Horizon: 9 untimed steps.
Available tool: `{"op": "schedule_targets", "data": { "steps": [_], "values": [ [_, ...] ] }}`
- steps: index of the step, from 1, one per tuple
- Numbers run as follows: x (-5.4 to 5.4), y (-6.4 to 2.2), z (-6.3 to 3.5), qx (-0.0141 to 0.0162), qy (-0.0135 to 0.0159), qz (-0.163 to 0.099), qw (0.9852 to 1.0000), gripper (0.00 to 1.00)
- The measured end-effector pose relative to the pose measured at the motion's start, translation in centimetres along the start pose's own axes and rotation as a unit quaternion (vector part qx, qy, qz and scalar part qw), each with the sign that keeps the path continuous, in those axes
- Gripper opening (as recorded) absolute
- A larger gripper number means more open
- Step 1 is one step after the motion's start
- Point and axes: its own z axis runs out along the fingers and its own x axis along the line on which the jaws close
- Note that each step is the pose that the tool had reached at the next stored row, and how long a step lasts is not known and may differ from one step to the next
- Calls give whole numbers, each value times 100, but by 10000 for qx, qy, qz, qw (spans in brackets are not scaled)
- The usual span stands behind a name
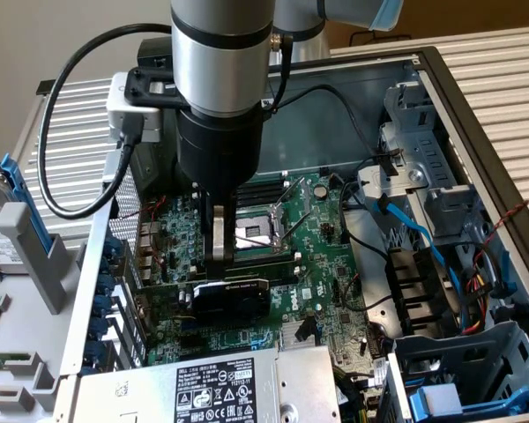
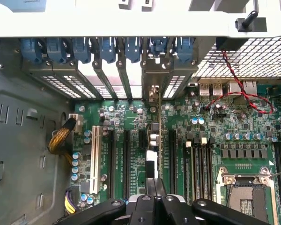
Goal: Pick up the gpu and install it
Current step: 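Press down on the gpu until it lock into place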
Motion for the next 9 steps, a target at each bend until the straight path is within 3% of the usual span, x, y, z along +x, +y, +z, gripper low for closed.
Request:
{"op": "schedule_targets", "data": {
  "steps": [9],
  "values": [
    [-16,53,12,1,2,-9,10000,11]
  ]
}}
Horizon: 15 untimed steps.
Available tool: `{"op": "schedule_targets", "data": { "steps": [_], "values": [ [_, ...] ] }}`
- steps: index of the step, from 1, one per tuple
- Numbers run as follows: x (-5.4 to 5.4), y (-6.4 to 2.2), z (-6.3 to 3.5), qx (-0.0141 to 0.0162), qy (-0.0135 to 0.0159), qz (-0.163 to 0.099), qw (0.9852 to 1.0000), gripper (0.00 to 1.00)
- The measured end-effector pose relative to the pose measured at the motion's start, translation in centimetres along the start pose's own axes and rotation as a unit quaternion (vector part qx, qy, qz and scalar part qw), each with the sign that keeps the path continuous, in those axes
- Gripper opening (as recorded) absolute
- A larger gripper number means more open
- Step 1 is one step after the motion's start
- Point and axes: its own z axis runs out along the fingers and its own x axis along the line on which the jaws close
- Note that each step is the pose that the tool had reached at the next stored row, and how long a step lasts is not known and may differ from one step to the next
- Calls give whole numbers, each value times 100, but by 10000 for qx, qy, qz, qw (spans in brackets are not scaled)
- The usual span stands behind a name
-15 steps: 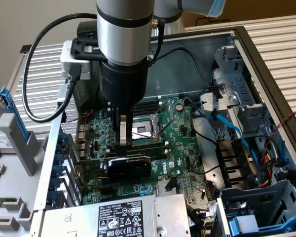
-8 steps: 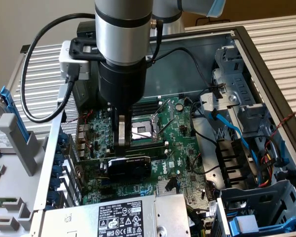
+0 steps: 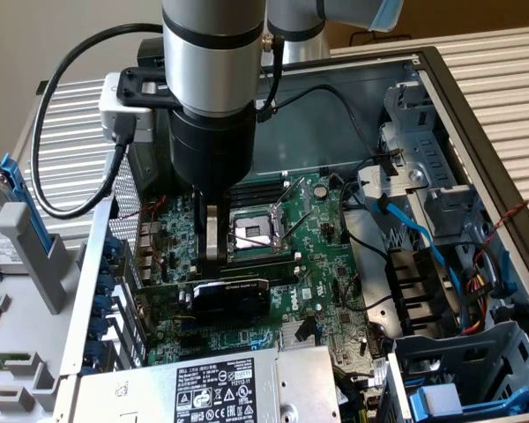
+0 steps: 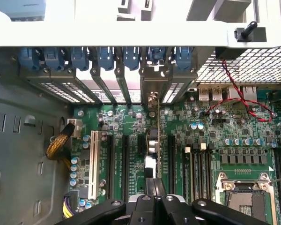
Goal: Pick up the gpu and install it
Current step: 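Press down on the gpu until it lock into place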
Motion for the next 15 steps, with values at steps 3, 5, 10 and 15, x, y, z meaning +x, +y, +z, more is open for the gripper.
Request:
{"op": "schedule_targets", "data": {
  "steps": [3,5,10,15],
  "values": [
    [-2,-2,13,1,0,0,10000,11],
    [-1,-7,48,1,0,0,10000,11],
    [-2,-15,101,0,1,0,10000,11],
    [-2,12,122,1,0,1,10000,11]
  ]
}}
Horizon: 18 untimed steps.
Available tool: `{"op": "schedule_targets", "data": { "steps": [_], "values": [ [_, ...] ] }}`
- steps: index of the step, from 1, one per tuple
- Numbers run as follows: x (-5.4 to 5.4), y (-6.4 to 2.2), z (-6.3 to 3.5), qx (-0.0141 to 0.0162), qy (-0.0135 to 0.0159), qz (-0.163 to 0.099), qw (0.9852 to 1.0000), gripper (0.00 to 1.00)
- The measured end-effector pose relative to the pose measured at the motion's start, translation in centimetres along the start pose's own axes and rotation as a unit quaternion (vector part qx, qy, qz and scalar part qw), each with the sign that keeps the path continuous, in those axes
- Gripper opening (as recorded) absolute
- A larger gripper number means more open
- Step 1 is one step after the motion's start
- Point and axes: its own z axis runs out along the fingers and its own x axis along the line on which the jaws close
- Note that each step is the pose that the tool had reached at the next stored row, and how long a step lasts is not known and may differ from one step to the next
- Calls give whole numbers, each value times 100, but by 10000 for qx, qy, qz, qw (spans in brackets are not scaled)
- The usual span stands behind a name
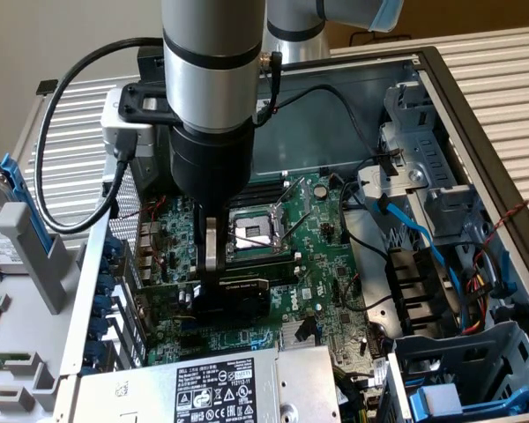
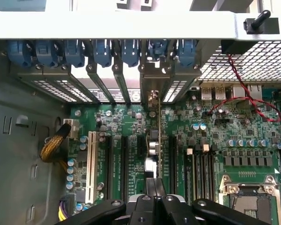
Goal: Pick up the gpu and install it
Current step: 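Press down on the gpu until it lock into place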
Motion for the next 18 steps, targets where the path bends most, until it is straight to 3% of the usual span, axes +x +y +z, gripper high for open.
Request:
{"op": "schedule_targets", "data": {
  "steps": [10,15,18],
  "values": [
    [0,16,22,2,-1,0,10000,11],
    [0,15,46,52,4,2,10000,11],
    [-1,14,50,55,-1,0,10000,11]
  ]
}}
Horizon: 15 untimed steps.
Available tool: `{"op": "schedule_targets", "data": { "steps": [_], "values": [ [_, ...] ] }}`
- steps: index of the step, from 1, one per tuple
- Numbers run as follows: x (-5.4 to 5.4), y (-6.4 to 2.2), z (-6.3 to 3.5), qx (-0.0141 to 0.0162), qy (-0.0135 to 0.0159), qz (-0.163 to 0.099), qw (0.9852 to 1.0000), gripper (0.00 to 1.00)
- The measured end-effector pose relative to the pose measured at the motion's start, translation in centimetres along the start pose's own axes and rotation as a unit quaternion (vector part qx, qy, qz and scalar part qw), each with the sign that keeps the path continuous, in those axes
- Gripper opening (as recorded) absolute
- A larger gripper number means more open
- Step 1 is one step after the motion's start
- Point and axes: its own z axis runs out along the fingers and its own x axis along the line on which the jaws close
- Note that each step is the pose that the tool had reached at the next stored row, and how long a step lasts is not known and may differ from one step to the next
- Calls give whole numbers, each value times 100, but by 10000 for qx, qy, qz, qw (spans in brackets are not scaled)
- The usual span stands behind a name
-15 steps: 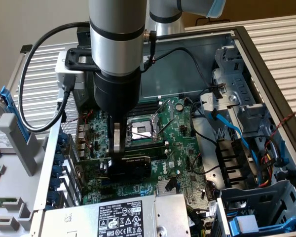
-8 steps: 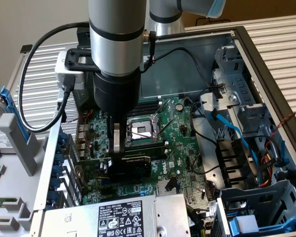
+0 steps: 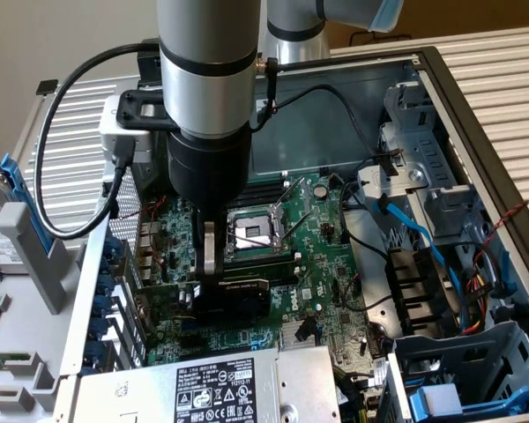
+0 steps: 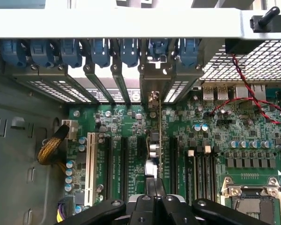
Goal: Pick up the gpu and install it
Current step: 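Press down on the gpu until it lock into place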
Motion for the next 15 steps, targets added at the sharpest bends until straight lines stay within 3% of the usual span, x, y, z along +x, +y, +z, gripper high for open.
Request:
{"op": "schedule_targets", "data": {
  "steps": [6,15],
  "values": [
    [0,43,-17,2,-5,1,10000,11],
    [-3,66,-31,1,9,3,10000,11]
  ]
}}
